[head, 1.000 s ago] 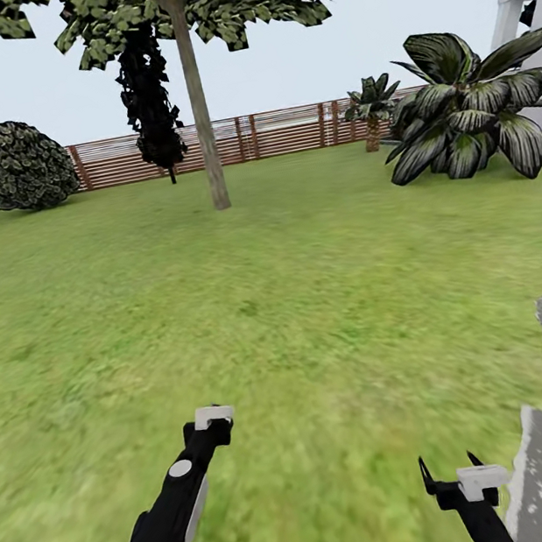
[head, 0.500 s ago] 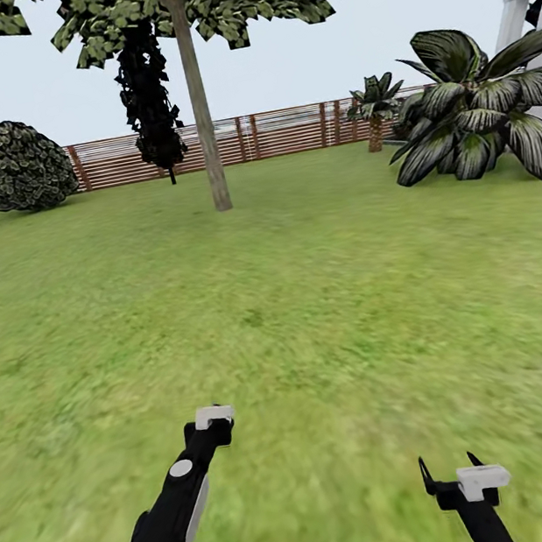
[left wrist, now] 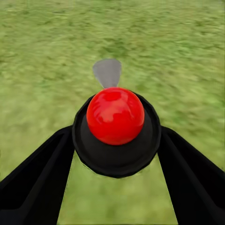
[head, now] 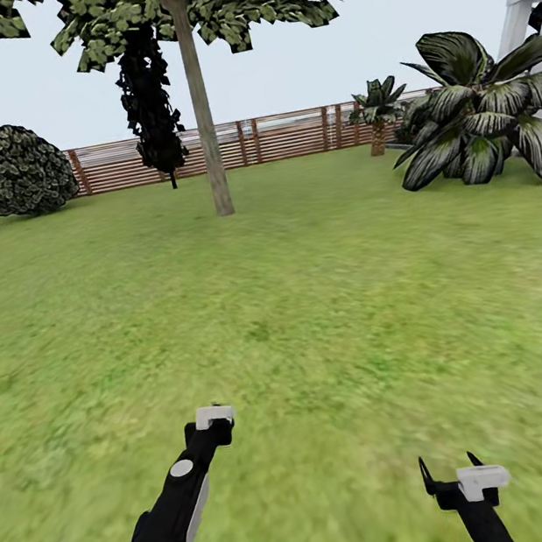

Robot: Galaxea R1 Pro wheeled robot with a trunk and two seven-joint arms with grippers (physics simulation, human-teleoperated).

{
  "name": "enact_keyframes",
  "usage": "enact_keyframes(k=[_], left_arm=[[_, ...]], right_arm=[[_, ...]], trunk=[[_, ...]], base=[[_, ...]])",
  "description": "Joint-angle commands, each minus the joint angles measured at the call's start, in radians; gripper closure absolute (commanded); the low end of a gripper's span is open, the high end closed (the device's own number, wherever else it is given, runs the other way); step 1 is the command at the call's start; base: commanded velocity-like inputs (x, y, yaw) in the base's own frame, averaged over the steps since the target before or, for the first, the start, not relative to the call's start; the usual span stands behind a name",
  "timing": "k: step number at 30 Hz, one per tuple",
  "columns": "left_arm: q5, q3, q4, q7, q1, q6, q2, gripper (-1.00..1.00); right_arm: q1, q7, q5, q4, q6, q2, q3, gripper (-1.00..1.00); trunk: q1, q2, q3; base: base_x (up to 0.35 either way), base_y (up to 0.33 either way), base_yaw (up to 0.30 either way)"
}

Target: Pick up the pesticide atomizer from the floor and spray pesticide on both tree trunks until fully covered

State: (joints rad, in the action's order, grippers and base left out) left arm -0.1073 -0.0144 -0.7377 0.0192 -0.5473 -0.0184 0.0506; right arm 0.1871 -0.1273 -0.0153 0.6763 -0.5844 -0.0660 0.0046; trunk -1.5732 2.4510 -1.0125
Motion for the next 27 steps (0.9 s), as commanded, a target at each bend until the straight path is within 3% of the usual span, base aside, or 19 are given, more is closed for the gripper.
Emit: enact_keyframes(k=[1,27], left_arm=[[0.000,0.000,0.000,0.001,0.000,0.000,0.000,1.00],[0.000,0.000,0.000,0.001,0.000,0.000,0.002,1.00]], right_arm=[[0.000,0.000,0.000,0.000,0.000,0.000,0.000,-1.00],[0.000,0.000,0.000,-0.019,0.000,0.001,0.001,-1.00]], trunk=[[0.000,0.000,0.000],[0.000,0.000,0.000]], base=[[0.325,0.083,0.000],[0.325,0.083,0.000]])
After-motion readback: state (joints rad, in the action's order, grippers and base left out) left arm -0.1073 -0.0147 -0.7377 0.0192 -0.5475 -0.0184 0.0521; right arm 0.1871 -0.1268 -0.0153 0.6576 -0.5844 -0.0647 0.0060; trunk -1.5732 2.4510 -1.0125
